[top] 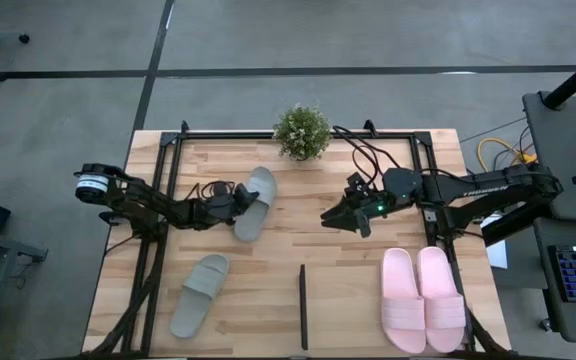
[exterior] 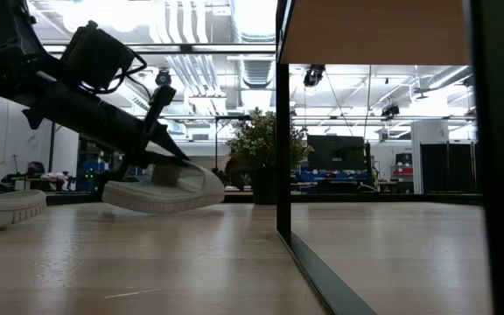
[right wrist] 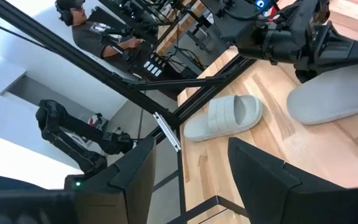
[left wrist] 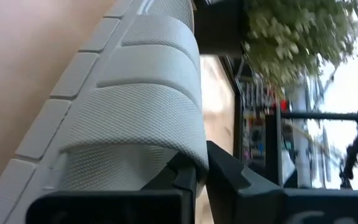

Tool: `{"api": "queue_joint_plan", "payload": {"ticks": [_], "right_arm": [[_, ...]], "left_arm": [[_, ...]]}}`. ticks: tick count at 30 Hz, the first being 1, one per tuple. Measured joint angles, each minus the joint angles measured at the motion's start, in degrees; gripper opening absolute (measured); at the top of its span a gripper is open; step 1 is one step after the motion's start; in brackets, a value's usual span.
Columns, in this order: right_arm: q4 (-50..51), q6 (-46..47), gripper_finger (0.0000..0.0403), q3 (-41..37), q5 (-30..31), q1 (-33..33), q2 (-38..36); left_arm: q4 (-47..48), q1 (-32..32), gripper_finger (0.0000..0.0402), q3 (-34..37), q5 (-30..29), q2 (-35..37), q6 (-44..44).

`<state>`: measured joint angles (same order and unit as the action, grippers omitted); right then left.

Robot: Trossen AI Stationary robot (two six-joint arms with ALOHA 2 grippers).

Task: Pick and place slides into the shelf
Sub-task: Put the top gray slide on the shelf

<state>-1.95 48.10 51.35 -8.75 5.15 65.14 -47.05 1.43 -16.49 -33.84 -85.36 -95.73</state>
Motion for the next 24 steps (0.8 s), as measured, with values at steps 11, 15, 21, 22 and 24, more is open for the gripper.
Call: {"api": "queue_joint_plan", "payload": {"ticks": [11, 15, 21, 22, 24], "right_arm": [[2.5, -1.2, 0.0192, 0.0, -0.2, -0.1, -0.2], [5.5, -1.2, 0.0192, 0.0, -1.3, -0.1, -0.7], [9.5, -1.2, 0.0192, 0.0, -3.3, -0.2, -3.4], [10.4, -1.2, 0.0192, 0.0, -3.3, -0.2, -4.2], [12.7, -1.2, 0.0192, 0.0, -3.3, -0.2, -5.7]], "left_arm": [[-4.3, 0.0, 0.0001, -0.1, 6.2, 0.4, 5.3], [-5.8, 0.0, 0.0001, -0.1, 10.9, 0.9, 7.8], [-5.5, 0.0, 0.0001, -0.5, 18.6, 3.1, 11.1], [-5.5, 0.0, 0.0001, -0.5, 19.2, 3.7, 11.5], [-5.5, 0.0, 0.0001, -0.5, 20.2, 5.0, 13.1]]}}
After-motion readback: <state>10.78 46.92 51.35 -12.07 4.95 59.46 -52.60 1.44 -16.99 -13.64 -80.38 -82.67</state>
